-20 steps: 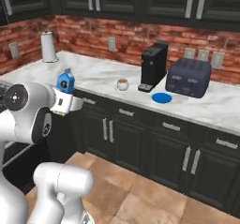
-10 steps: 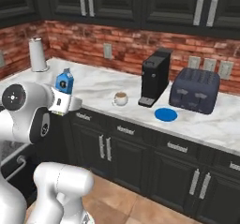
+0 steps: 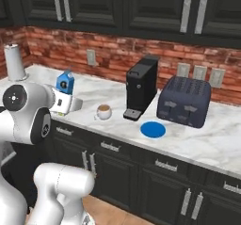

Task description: Take a sugar cube from the saucer and place it inside the coffee. Then, grab milk from the fridge and place it next to the coffee on the counter to sweeten the coffee.

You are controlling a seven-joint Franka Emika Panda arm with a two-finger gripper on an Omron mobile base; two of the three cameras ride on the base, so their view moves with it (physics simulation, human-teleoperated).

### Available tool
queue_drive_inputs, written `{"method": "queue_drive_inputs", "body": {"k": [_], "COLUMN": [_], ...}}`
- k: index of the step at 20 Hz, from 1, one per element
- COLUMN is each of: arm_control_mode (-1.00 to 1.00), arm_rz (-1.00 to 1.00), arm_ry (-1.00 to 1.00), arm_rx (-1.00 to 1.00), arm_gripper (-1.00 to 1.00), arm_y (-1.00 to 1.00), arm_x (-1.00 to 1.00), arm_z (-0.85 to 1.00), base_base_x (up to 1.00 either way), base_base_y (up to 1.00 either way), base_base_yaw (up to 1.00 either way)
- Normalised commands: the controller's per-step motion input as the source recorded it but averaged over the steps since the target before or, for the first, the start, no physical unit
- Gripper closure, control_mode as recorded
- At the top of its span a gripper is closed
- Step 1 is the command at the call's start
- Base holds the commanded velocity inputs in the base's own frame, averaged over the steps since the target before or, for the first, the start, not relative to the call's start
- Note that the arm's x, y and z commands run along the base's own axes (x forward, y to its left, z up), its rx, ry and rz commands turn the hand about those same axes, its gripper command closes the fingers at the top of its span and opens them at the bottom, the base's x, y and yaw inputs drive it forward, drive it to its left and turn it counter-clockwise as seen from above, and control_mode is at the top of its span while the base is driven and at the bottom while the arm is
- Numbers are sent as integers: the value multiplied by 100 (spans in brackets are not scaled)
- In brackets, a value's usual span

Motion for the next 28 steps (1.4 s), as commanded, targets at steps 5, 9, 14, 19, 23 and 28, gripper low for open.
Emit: {"method": "queue_drive_inputs", "body": {"k": [5, 9, 14, 19, 23, 28], "arm_control_mode": [100, 100, 100, 100, 100, 100], "arm_rz": [0, 0, 0, 0, 0, 0], "arm_ry": [0, 0, 0, 0, 0, 0], "arm_rx": [0, 0, 0, 0, 0, 0], "arm_gripper": [100, 100, 100, 100, 100, 100], "arm_y": [0, 0, 0, 0, 0, 0], "arm_x": [0, 0, 0, 0, 0, 0], "arm_z": [0, 0, 0, 0, 0, 0], "base_base_x": [50, 46, 47, 43, 26, 26], "base_base_y": [13, 15, 19, 26, 41, 37], "base_base_yaw": [-10, -10, -11, -14, -19, -24]}}
